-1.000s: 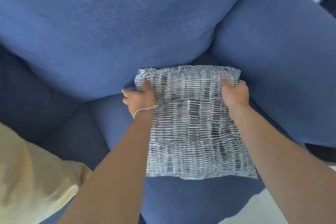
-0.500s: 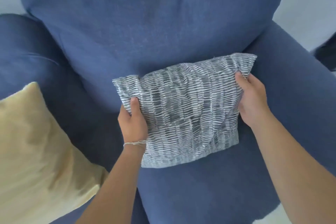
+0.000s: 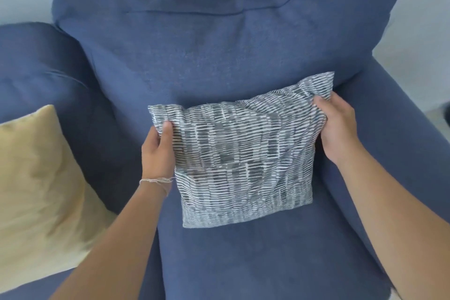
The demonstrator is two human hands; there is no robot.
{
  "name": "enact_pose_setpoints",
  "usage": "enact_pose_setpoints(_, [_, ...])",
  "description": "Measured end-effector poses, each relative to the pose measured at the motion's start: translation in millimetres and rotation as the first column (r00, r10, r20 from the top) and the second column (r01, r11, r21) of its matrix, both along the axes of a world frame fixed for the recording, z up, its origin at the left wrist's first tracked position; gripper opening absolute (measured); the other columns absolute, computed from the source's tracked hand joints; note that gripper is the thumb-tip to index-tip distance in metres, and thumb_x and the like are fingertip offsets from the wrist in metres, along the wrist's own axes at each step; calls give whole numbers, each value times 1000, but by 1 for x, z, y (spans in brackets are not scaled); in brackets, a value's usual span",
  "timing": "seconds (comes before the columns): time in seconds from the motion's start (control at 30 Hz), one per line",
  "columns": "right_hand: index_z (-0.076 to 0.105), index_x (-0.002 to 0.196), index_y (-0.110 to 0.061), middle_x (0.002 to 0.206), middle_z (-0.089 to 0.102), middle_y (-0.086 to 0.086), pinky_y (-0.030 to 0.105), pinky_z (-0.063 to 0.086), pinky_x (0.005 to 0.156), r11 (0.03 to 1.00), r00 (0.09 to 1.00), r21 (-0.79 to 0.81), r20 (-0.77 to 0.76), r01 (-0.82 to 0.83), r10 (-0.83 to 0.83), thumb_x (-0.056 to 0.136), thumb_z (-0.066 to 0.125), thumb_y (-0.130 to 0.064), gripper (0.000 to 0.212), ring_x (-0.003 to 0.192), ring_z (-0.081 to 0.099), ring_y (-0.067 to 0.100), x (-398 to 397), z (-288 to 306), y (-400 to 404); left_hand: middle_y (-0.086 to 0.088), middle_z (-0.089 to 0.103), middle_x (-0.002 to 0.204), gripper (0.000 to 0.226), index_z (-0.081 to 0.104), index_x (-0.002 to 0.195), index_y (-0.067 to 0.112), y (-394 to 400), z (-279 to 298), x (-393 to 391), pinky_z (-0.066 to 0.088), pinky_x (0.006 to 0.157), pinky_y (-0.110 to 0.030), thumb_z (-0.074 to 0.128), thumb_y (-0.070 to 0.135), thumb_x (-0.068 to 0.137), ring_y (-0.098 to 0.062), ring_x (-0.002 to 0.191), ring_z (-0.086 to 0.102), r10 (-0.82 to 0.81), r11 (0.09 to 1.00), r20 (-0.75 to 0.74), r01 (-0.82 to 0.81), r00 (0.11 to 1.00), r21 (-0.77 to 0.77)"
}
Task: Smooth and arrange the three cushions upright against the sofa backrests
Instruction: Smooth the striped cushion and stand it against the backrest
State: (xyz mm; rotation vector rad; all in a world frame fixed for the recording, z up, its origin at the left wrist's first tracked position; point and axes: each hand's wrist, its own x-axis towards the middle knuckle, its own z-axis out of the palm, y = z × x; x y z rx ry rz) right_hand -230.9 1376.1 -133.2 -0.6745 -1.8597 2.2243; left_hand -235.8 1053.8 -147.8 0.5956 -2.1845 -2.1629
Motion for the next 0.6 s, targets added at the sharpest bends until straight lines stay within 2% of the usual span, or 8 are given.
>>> enact_pose_setpoints(0.07, [72, 91, -16, 103, 71, 1, 50, 51, 104, 1000, 1000, -1, 20, 8, -8, 91, 69, -46, 31, 102, 66, 21, -1, -5, -2, 7, 60, 74, 32, 63, 83, 12, 1, 1, -10, 50, 65, -18, 54, 36, 103, -2, 66, 56, 45, 999, -37, -45, 998, -10])
enact_pose_setpoints(0.13, [65, 87, -11, 102, 66, 3, 55, 48, 106, 998, 998, 35, 42, 50, -51, 76, 69, -68, 58, 99, 62, 21, -7, -7, -6, 0, 64, 81, 30, 69, 85, 12, -2, 4, -22, 54, 72, -24, 57, 34, 101, -8, 73, 60, 39, 999, -24, -38, 999, 25])
enact_pose_setpoints(0.2, [68, 83, -15, 103, 71, 5, 55, 52, 103, 997, 994, 3, 69, 81, -81, 81, 68, -65, 50, 99, 67, 22, -17, -6, -5, -5, 72, 97, 27, 77, 86, 17, -11, 4, -32, 56, 92, -36, 61, 36, 96, -17, 92, 68, 50, 991, 37, -55, 998, 125])
enact_pose_setpoints(0.27, [75, 80, -19, 104, 75, 5, 49, 58, 98, 992, 990, -35, 73, 122, -119, 95, 65, -47, 33, 100, 72, 21, -31, -3, 4, -6, 75, 110, 24, 79, 93, 18, -20, 4, -39, 54, 101, -43, 61, 33, 97, -23, 106, 70, 68, 967, 67, -82, 995, 243])
enact_pose_setpoints(0.33, [72, 80, -18, 98, 71, 6, 42, 59, 92, 991, 991, 25, 37, 129, -130, 96, 64, -40, 29, 93, 68, 20, -47, -1, 15, -5, 74, 108, 23, 75, 98, 14, -25, 3, -45, 55, 96, -42, 57, 29, 100, -21, 103, 69, 59, 957, 46, -69, 997, 280])
enact_pose_setpoints(0.43, [66, 90, -14, 89, 57, 7, 36, 49, 76, 985, 993, 129, 13, 117, -119, 91, 64, -44, 31, 84, 54, 18, -60, -6, 20, 8, 74, 83, 32, 73, 77, 22, -18, 4, -48, 58, 80, -28, 55, 30, 101, -8, 81, 69, 66, 966, 60, -78, 996, 247])
enact_pose_setpoints(0.5, [63, 84, -9, 84, 53, 6, 34, 44, 73, 979, 991, 161, 30, 127, -134, 92, 64, -45, 37, 82, 48, 17, -57, -11, 18, 8, 72, 82, 35, 73, 73, 25, -17, -1, -46, 56, 75, -28, 54, 34, 101, -9, 81, 68, 40, 973, 83, -58, 996, 225])
enact_pose_setpoints(0.6, [69, 82, -18, 94, 70, 2, 33, 52, 79, 981, 982, -37, 24, 189, -188, 95, 59, -48, 34, 89, 63, 19, -32, -21, 23, 1, 75, 101, 40, 72, 110, 24, -30, -17, -27, 57, 88, -37, 49, 55, 100, -19, 95, 70, -25, 956, 183, -30, 983, 290])
